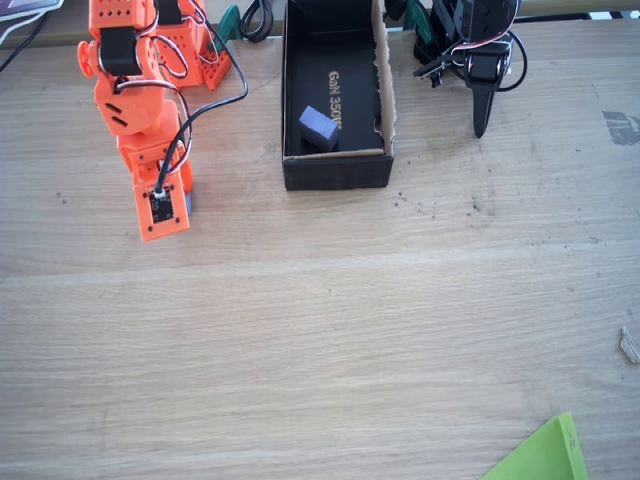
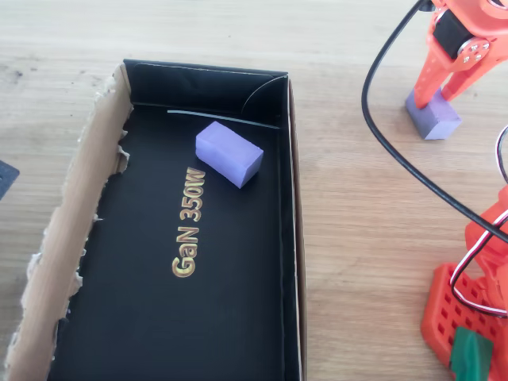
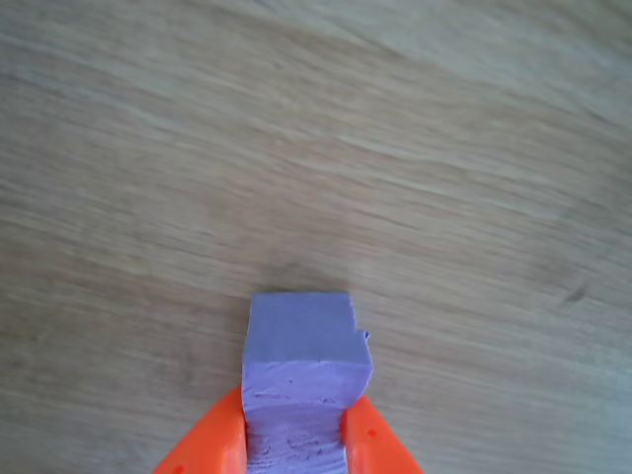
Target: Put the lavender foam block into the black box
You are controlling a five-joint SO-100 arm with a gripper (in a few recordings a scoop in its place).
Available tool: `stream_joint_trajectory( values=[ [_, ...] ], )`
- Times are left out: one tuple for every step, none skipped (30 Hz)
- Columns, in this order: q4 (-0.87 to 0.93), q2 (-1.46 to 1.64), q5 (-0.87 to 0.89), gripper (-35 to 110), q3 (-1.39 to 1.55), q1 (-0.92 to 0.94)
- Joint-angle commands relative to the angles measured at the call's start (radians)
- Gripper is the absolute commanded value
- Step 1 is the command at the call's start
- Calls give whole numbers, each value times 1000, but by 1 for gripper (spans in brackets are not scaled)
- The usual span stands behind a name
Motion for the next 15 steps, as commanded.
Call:
stream_joint_trajectory(
  values=[
    [54,61,9,0,-15,8],
    [69,89,-3,0,-15,8],
    [89,126,-23,0,-15,14],
    [120,170,-38,0,-15,23],
    [161,221,-49,0,-15,34],
    [206,278,-55,0,-15,41],
    [256,334,-57,0,-15,46],
    [310,394,-57,0,-15,49],
    [364,454,-54,0,-18,48],
    [417,517,-44,0,-20,41],
    [469,578,-29,0,-25,32],
    [517,629,-6,0,-29,18],
    [549,672,11,0,-34,2],
    [569,707,26,0,-35,-18],
    [584,736,44,0,-35,-38]
  ],
)
